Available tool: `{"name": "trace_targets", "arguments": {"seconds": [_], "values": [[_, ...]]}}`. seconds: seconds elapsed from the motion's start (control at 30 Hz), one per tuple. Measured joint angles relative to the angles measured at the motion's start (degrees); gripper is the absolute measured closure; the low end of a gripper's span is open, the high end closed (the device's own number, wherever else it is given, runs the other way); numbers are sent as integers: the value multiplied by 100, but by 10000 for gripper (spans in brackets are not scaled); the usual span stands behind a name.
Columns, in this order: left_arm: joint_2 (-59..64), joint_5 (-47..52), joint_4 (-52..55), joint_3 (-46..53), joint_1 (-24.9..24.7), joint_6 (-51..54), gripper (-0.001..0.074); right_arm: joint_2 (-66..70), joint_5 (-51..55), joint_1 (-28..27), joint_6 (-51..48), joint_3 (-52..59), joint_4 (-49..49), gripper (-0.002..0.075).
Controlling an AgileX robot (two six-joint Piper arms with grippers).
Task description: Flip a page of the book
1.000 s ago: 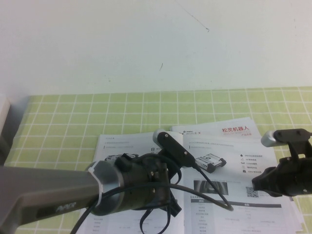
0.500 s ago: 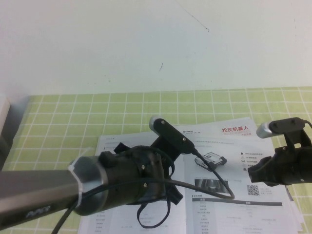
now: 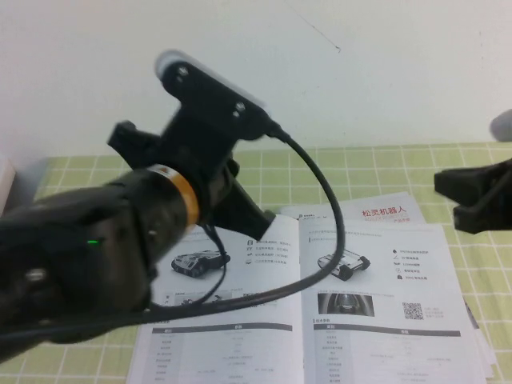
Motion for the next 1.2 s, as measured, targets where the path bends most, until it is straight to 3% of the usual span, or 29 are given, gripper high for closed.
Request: {"name": "trace_targets", "arguments": {"seconds": [0.17, 0.33, 0.5, 0.83, 1.2], "values": [[-1187, -164, -1090, 0, 0, 1288, 738, -1422, 192, 0, -545, 0, 269, 707], [-2038, 186, -3464, 3, 0, 3947, 738, -2309, 247, 0, -681, 10, 284, 715], [-2794, 300, -5262, 430, 0, 5444, 738, -2697, 479, 0, -681, 290, 284, 717], [-5158, -174, -6313, 2487, 0, 5565, 738, -3408, 1014, 0, -645, 773, 284, 727], [-6963, -408, -6481, 3822, 0, 5512, 738, -3574, 1259, 0, -577, 773, 308, 728]]}}
